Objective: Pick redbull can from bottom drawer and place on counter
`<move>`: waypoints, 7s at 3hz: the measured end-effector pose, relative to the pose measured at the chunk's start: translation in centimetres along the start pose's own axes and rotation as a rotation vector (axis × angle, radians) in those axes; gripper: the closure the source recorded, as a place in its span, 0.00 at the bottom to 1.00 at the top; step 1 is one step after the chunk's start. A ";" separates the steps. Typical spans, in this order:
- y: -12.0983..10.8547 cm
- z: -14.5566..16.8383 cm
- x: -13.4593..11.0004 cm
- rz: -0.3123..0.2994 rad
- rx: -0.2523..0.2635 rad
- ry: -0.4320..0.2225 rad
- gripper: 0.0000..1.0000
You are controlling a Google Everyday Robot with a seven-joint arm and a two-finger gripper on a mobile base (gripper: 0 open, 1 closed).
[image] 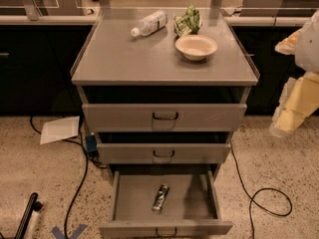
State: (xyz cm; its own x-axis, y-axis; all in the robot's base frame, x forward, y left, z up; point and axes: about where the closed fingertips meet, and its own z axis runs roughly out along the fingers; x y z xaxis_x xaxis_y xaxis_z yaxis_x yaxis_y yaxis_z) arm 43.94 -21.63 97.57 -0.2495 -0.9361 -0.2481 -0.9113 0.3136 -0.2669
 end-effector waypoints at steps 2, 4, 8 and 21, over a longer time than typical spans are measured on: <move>1.9 5.3 1.1 0.442 0.038 -0.174 0.00; -0.6 12.2 0.1 0.792 0.062 -0.305 0.00; 4.8 24.9 -4.3 1.059 -0.098 -0.567 0.00; 10.9 77.3 1.4 1.478 -0.460 -0.144 0.00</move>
Offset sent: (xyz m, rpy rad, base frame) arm 0.0456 -0.0072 -0.0822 0.5522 -0.1583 -0.7161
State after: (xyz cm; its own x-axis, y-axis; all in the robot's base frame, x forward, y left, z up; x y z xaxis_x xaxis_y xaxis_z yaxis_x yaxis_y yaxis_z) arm 58.97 -7.15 22.34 -0.9766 0.1815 -0.1151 0.0826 0.8114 0.5786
